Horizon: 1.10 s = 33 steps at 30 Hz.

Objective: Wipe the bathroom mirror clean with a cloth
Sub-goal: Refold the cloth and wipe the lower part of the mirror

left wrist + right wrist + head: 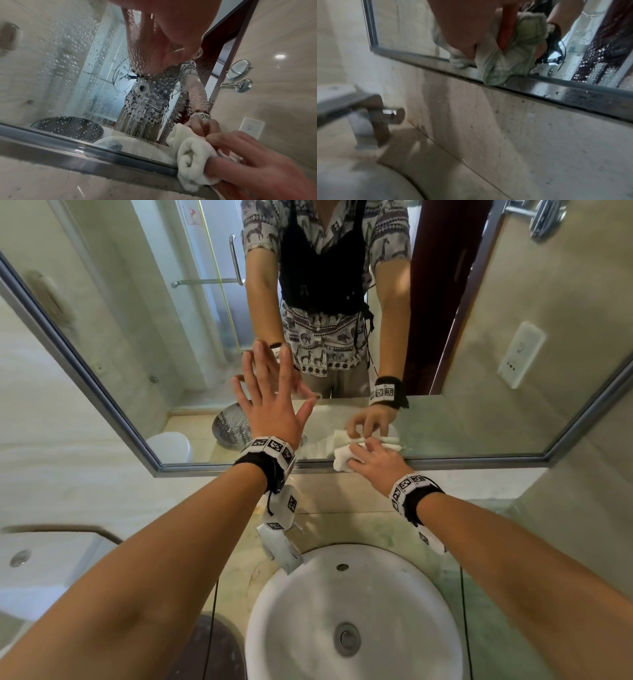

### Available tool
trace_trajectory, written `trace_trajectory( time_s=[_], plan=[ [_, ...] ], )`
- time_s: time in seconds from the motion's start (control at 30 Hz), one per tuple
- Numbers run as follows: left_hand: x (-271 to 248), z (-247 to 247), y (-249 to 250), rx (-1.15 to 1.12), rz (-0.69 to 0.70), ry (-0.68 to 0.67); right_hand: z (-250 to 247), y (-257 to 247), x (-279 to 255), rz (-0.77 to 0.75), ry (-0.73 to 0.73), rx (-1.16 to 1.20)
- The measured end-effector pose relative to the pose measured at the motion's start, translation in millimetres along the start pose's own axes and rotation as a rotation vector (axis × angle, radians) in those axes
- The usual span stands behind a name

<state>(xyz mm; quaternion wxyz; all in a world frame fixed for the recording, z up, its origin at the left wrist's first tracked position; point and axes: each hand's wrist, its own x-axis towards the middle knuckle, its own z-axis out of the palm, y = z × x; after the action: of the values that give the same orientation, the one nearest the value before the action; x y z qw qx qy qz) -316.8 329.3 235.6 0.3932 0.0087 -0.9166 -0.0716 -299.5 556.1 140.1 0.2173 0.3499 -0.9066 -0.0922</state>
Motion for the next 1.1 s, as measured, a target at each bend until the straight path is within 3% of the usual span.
trace_trajectory(
  time_s=[0.1,0.2,0.3,0.4,0.5,0.67,0.8,0.9,1.0,1.1],
  plan=[
    [0,-10,-12,0.021,0.016,-0.017,-30,-5,1,0.182,0.086,0.064],
    [4,-20,-31,0.023,-0.003,-0.031,-66,2,13,0.400,0.291,0.099],
    [9,-24,-49,0.018,-0.027,-0.038,-95,23,33,0.473,0.417,0.014],
    [12,-20,-57,0.026,-0.002,-0.047,-92,27,50,0.519,0.474,0.034],
    [12,-15,-56,0.020,0.007,-0.008,-63,7,53,0.425,0.482,0.064],
    [13,-6,-56,0.003,0.008,0.051,-8,-34,43,0.093,0.296,0.074],
    [11,-2,-59,0.019,0.018,0.051,27,-51,40,0.044,0.191,0.102],
    [11,-4,-57,0.014,0.016,0.044,21,-49,42,0.029,0.137,0.115],
    [11,-7,-57,0.016,0.000,0.003,7,-53,38,0.169,0.137,0.187],
    [10,-11,-56,0.018,-0.007,-0.019,-10,-55,28,0.530,0.262,0.370]
  ],
)
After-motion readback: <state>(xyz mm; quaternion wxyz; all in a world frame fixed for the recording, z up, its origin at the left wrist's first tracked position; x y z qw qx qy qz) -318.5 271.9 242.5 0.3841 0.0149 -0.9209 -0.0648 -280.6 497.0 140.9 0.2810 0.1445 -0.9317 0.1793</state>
